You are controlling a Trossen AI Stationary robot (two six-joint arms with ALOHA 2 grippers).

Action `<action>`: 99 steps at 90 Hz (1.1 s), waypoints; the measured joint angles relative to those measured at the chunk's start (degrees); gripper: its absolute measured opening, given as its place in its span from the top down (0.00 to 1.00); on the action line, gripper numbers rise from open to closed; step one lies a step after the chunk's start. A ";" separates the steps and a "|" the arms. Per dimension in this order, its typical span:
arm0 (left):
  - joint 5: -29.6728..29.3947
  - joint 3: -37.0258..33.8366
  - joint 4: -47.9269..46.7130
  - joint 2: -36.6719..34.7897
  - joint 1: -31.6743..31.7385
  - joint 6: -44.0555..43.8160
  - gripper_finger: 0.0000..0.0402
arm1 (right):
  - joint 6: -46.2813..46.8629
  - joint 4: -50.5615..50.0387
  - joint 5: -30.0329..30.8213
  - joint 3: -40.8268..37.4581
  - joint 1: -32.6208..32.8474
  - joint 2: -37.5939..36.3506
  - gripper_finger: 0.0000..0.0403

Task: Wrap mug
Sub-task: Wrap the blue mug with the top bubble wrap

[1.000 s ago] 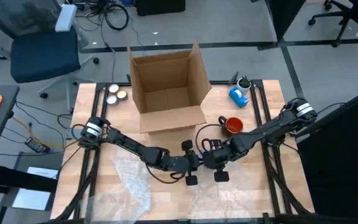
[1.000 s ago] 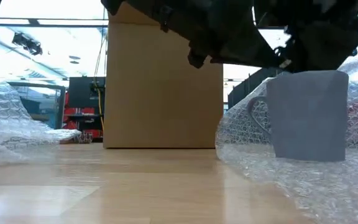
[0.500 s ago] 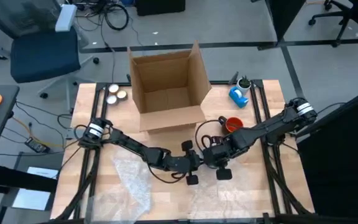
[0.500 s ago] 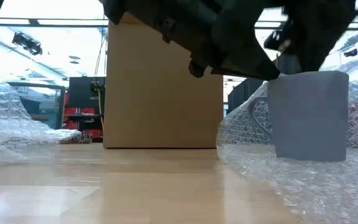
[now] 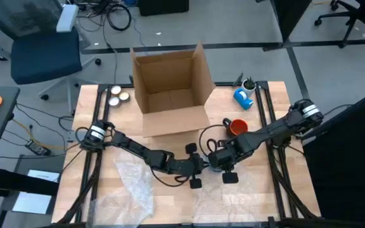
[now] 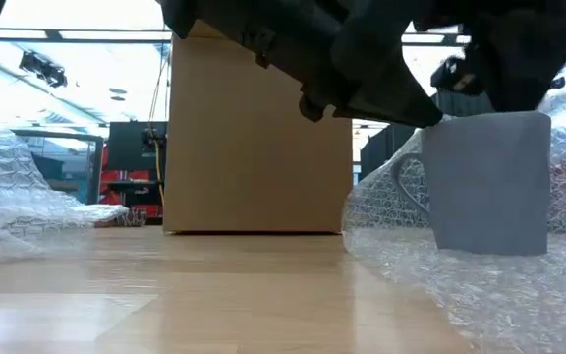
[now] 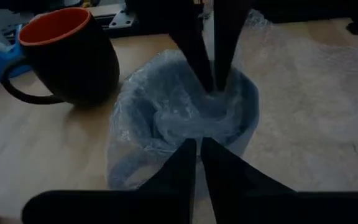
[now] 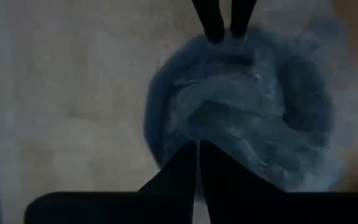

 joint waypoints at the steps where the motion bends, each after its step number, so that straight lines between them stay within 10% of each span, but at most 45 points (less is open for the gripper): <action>1: 0.01 -0.01 -0.15 -0.16 0.00 0.08 0.96 | 0.06 0.54 -0.01 -0.39 -0.01 0.00 1.00; 38: -0.93 2.98 -9.86 -3.28 -0.02 2.20 0.96 | 0.36 14.51 -0.08 -9.49 -1.38 -0.04 1.00; 99: 1.93 2.91 -2.61 2.44 -2.71 -1.60 0.96 | -1.42 -8.99 5.14 5.94 -0.22 0.07 1.00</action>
